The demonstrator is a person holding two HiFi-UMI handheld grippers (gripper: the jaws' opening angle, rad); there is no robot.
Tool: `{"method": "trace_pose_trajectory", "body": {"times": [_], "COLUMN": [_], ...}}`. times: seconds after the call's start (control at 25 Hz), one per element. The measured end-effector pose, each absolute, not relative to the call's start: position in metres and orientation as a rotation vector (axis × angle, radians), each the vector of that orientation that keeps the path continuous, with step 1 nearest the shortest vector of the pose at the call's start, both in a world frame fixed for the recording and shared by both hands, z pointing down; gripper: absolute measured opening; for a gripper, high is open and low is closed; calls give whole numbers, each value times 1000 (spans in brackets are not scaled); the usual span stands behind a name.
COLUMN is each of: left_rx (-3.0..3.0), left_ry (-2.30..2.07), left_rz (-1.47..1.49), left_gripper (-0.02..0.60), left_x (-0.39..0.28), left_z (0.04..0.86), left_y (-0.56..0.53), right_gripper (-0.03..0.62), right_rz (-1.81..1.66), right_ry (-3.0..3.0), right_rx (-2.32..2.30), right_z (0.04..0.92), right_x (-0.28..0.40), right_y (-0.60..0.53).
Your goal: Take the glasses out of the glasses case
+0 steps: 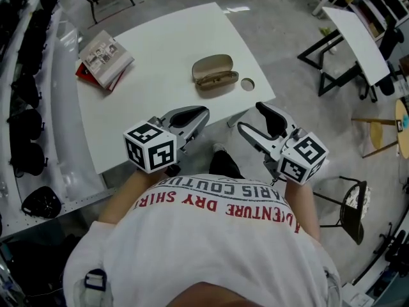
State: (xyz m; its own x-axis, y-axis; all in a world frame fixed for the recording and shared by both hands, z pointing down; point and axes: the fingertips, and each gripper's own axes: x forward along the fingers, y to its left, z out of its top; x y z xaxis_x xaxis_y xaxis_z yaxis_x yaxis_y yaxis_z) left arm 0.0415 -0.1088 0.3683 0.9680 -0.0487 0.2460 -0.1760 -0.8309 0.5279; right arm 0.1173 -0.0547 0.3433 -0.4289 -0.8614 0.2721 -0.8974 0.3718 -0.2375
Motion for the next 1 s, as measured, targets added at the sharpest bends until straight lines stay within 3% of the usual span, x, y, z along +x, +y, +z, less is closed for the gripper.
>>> {"method": "trace_pose_trajectory", "body": {"times": [1.0], "left_rx": [2414], "left_ry": [-514], "left_rz": [251], "left_gripper": [48], "left_x": [104], "left_z": [392], "left_y": [-211], "right_gripper": [291], "right_rz": [610], "right_ry": [-2603], "right_rx": [1176], "right_z": [374], "right_x": [187], "right_y": [-185]}}
